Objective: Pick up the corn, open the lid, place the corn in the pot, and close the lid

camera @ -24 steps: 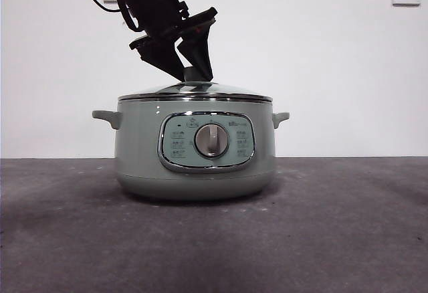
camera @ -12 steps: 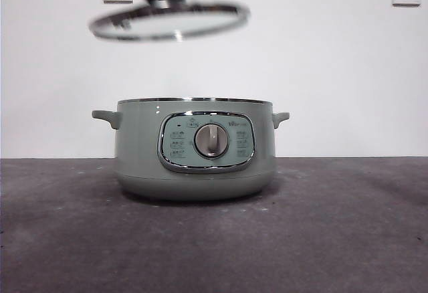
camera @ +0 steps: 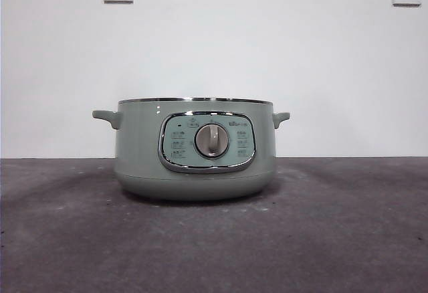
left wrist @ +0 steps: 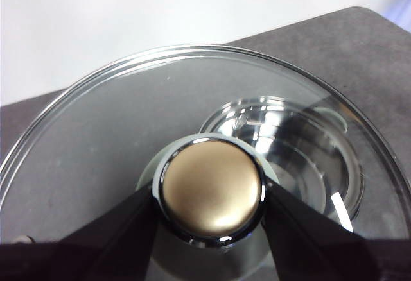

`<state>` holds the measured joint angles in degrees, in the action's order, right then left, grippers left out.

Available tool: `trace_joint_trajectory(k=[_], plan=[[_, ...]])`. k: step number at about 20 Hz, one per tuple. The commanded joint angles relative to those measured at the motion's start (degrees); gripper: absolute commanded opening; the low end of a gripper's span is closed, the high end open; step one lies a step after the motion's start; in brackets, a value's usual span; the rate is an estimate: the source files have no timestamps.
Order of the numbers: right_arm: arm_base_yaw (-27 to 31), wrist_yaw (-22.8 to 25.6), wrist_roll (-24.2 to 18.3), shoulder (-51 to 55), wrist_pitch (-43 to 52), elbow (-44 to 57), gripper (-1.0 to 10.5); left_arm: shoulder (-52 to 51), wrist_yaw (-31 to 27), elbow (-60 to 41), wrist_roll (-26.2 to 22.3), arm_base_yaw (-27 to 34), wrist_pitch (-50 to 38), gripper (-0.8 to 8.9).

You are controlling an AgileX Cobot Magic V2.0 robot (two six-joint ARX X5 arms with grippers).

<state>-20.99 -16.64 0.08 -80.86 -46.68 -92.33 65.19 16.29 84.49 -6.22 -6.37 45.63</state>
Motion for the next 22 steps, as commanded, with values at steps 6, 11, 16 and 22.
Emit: trace_joint_trajectory(k=[6, 11, 16, 22], plan=[[-8.7, 1.5, -0.3, -29.9, -8.3, -30.4, -0.1, -17.6, 4.7, -20.4, 1.5, 3.8, -5.1, -0.08], [-11.8, 5.9, -0.7, -46.3, -12.9, -43.2, -0.1, -24.1, 4.7, -21.4, 1.5, 3.9, -4.0, -0.08], [-12.8, 8.6, -1.4, -54.3, -13.4, -44.0, -0.1, -26.1, 4.7, -21.4, 1.5, 3.9, -1.1, -0.08], [-13.1, 12.6, -3.2, -58.5, -17.0, -44.0, -0.1, -26.1, 6.4, -21.4, 1.5, 3.9, -1.0, -0.08]])
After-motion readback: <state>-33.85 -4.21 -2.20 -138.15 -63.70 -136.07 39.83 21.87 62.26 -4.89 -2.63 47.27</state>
